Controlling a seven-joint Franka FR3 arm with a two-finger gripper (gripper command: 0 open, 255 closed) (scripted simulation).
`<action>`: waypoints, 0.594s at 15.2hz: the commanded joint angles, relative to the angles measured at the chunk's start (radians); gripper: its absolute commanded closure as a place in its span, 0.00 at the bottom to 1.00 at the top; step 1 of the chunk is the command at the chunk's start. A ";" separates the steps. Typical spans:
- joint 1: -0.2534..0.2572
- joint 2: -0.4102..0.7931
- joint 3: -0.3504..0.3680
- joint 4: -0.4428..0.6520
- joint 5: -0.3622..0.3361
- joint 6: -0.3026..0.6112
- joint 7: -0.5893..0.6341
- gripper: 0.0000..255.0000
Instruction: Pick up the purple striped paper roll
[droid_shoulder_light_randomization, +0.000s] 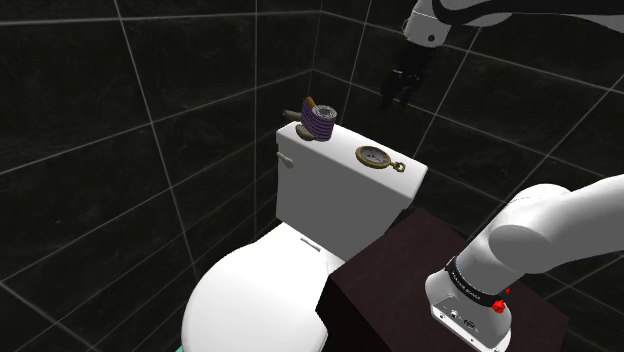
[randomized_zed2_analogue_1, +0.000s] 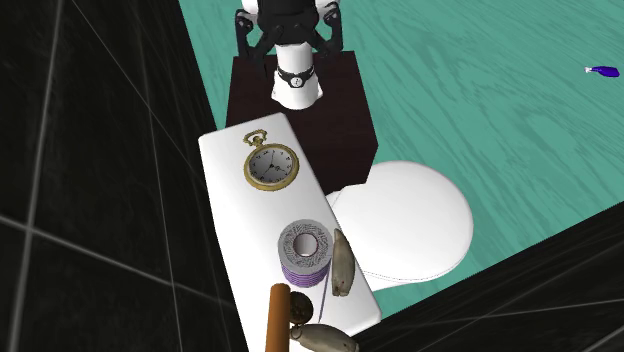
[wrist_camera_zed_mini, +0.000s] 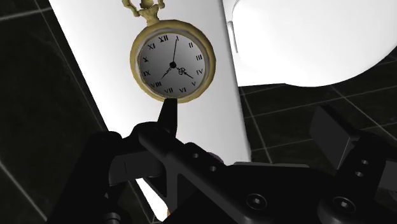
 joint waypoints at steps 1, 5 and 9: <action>0.004 0.082 0.005 0.038 0.001 0.043 0.003 0.00; 0.009 0.242 0.012 0.135 -0.001 0.101 0.006 0.00; 0.013 0.402 0.019 0.252 -0.005 0.139 0.010 0.00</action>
